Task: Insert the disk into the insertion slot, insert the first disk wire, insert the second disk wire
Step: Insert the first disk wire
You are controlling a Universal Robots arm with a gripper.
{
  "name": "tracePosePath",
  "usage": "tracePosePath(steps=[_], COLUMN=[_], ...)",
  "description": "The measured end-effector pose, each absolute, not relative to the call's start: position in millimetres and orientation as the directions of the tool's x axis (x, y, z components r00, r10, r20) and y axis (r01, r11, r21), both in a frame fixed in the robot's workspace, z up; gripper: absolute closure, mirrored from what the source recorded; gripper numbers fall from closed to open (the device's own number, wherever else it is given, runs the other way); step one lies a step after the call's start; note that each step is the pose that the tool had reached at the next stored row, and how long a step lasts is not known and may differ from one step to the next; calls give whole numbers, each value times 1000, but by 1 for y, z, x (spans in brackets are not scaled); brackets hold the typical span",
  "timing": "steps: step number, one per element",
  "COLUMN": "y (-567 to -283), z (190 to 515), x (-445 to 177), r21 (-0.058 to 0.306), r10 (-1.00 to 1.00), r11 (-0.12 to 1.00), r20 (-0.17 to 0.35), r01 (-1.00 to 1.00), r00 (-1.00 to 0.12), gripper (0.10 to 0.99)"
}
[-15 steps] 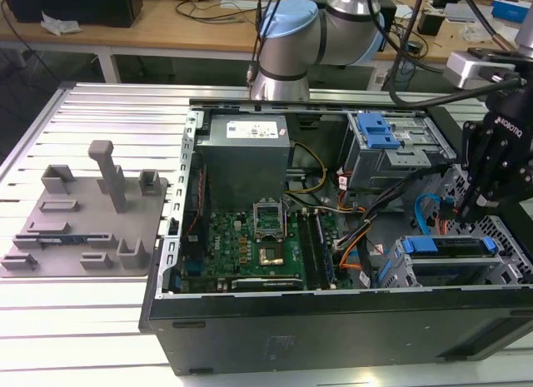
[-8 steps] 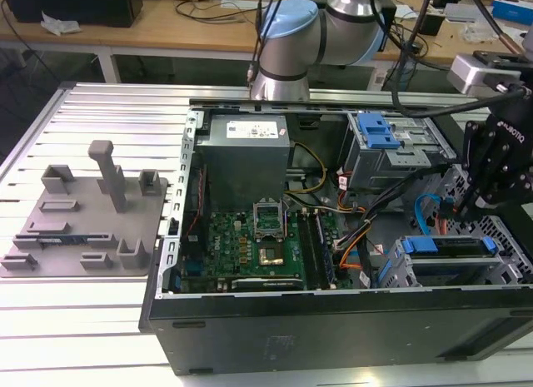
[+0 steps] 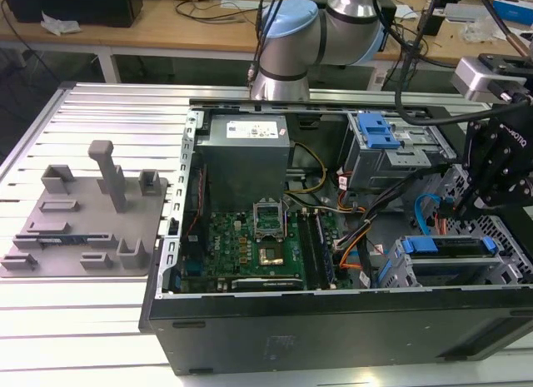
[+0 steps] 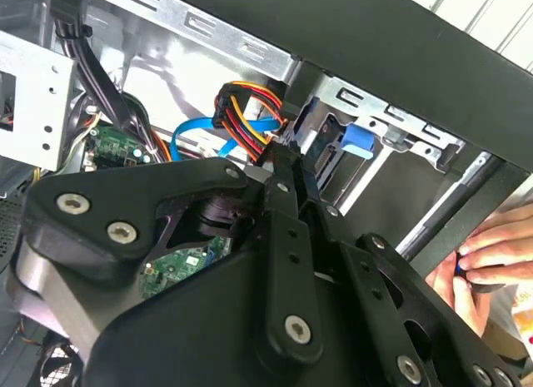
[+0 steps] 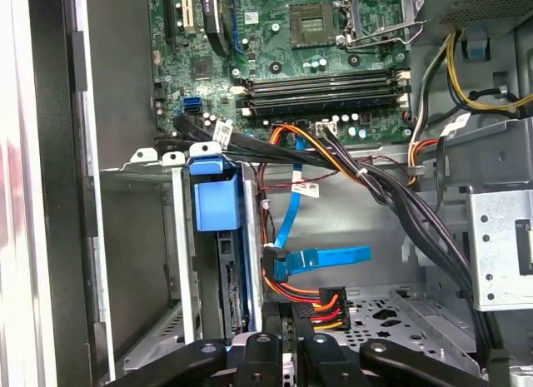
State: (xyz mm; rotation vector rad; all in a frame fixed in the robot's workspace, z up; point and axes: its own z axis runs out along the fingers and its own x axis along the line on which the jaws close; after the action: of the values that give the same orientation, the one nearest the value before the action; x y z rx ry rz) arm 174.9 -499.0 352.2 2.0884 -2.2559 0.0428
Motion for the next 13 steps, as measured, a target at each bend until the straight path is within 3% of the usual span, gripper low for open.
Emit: tracePosePath(steps=[13], y=[-515], z=[352], x=[177], r21=[33], r10=[-995], r11=[70], r20=[70], r01=[-997], r00=[-67], gripper=[918])
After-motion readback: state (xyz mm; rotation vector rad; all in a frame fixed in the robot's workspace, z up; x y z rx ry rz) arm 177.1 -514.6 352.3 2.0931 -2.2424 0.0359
